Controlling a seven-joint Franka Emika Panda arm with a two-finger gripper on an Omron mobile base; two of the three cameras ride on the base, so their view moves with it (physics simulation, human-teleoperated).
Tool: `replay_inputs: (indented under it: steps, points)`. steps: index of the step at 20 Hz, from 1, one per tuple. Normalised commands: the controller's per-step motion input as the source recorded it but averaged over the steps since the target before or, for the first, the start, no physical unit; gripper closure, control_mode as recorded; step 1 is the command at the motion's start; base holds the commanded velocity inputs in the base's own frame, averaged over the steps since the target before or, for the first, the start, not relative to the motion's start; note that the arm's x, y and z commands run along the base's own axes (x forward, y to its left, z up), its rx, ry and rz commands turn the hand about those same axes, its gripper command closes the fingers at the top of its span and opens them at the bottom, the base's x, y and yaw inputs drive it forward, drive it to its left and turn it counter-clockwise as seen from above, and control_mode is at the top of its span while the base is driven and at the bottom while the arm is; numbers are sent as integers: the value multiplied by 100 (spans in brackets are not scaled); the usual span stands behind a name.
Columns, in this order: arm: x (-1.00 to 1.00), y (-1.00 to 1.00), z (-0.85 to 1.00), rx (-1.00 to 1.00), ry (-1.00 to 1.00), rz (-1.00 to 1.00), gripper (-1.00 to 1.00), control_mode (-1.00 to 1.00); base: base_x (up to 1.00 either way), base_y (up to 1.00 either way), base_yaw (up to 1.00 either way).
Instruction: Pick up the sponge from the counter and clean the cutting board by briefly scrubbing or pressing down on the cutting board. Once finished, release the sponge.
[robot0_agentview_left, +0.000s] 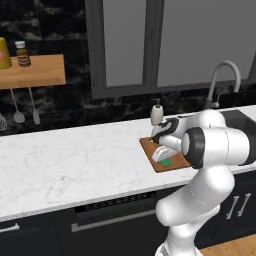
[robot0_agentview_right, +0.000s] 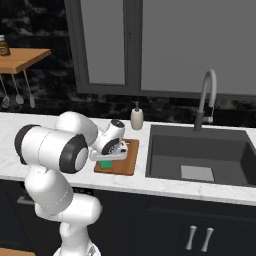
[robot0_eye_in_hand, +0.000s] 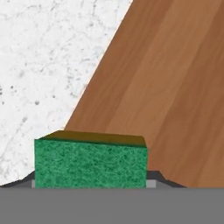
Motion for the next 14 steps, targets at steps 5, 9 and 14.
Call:
replay_inputs:
  steps: [5,9,14]
  points:
    - [34,0,-28,0,0,-7,100,-100,0,0,0]
    - [51,1,-22,0,0,-6,100,-100,0,0,0]
    - [58,7,-10,0,0,-4,100,-100,0,0,0]
